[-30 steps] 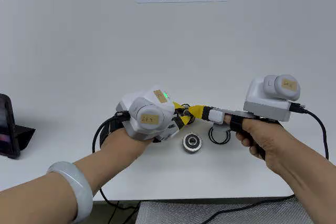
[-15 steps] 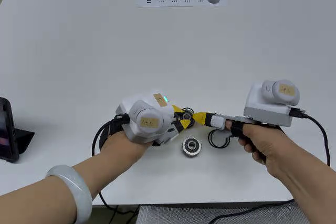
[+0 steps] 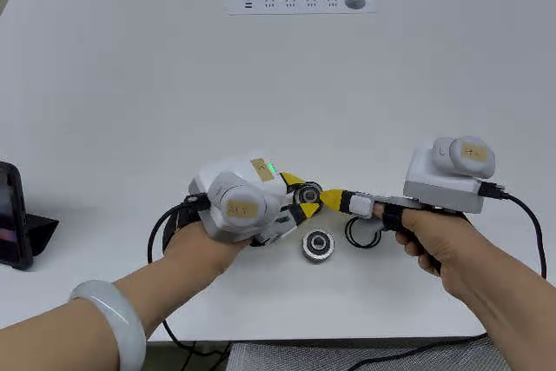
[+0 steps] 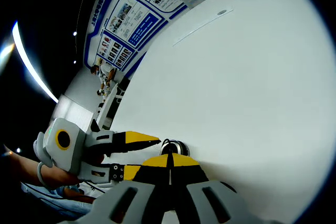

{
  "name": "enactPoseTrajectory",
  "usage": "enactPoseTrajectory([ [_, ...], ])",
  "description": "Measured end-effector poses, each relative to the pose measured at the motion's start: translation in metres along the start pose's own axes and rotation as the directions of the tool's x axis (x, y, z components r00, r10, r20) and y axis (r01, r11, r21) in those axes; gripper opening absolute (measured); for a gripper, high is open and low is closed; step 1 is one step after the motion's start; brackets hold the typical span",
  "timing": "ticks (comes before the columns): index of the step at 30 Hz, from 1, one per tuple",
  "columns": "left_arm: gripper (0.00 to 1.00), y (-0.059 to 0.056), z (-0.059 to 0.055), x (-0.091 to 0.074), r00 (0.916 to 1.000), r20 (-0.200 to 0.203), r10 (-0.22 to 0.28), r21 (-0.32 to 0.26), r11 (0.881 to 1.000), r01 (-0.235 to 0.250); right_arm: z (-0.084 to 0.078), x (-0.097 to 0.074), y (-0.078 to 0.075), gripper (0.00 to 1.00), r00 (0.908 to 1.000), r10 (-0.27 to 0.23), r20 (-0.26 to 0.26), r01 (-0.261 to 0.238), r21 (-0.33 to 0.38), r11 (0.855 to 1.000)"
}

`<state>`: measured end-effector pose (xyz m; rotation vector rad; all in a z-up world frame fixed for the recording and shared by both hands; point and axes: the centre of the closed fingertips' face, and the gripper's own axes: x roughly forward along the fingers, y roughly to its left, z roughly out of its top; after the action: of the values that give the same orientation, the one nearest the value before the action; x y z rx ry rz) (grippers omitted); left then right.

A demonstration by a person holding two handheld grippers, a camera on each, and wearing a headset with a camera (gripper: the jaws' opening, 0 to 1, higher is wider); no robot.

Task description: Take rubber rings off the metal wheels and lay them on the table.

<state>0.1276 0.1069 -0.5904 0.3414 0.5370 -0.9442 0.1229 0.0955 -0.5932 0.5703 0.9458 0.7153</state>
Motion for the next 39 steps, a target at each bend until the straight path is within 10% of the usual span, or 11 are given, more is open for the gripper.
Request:
enactPoseTrajectory([
  [30,0.44,0.0,-0.013,-0.006,0.9999,-0.004,0.017,-0.04,0.999,-0.017,-0.002,-0.021,0.017,0.02,0.9974,0.051,0.051,-0.052,0.031,0.998],
  [39,0.47,0.001,-0.012,-0.005,0.9998,0.003,0.017,-0.047,0.999,-0.017,-0.014,-0.044,-0.001,0.02,0.9981,0.015,0.059,-0.02,0.07,0.997],
])
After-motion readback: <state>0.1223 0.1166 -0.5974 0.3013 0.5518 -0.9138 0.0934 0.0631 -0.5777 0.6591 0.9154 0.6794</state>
